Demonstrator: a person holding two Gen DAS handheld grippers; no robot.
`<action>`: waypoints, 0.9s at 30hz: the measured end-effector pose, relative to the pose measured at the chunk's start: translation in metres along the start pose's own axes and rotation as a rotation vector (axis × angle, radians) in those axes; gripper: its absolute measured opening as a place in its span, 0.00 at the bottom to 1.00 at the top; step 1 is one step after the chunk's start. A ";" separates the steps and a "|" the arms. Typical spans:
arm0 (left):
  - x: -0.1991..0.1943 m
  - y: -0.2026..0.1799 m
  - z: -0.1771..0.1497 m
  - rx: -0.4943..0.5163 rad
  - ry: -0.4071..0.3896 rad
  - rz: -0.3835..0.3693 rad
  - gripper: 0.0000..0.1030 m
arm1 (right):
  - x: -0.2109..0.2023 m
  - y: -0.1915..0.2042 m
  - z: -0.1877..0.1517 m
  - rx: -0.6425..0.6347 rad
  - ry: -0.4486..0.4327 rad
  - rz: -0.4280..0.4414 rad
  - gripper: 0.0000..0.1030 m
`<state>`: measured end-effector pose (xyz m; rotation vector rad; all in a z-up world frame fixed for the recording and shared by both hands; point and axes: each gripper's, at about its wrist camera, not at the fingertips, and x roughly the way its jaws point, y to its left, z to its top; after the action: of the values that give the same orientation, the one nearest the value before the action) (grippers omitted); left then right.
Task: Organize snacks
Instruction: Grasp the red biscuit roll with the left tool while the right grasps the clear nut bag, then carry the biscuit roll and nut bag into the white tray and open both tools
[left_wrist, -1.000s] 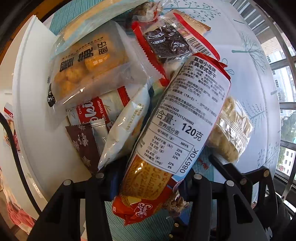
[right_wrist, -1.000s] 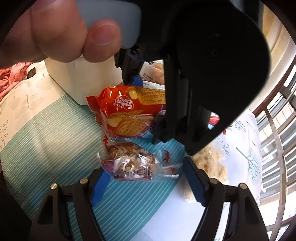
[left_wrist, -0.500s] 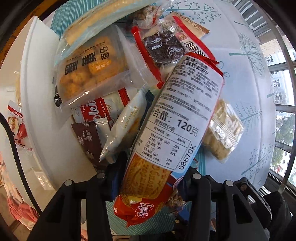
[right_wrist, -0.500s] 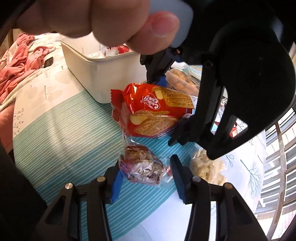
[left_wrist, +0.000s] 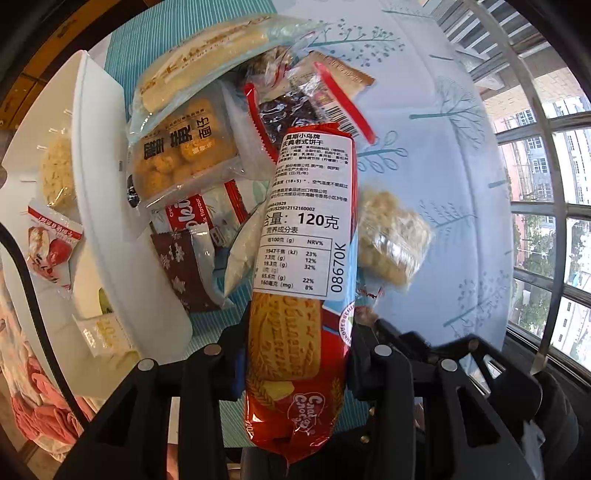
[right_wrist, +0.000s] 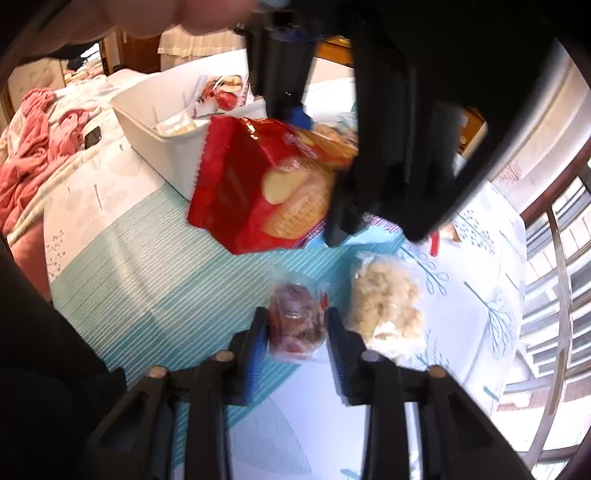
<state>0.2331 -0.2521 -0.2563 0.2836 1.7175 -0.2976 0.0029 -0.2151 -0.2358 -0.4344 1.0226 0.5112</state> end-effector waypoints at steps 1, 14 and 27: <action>-0.005 0.000 -0.004 -0.001 -0.002 -0.001 0.37 | -0.003 -0.003 -0.001 0.011 0.000 0.001 0.29; -0.073 0.026 -0.069 -0.021 -0.110 -0.039 0.37 | -0.045 -0.018 0.003 0.160 -0.018 0.020 0.29; -0.139 0.064 -0.132 0.086 -0.295 -0.091 0.37 | -0.090 -0.005 0.034 0.467 -0.072 -0.048 0.29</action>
<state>0.1568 -0.1483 -0.1006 0.2127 1.4309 -0.4578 -0.0094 -0.2178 -0.1405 -0.0241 1.0218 0.2305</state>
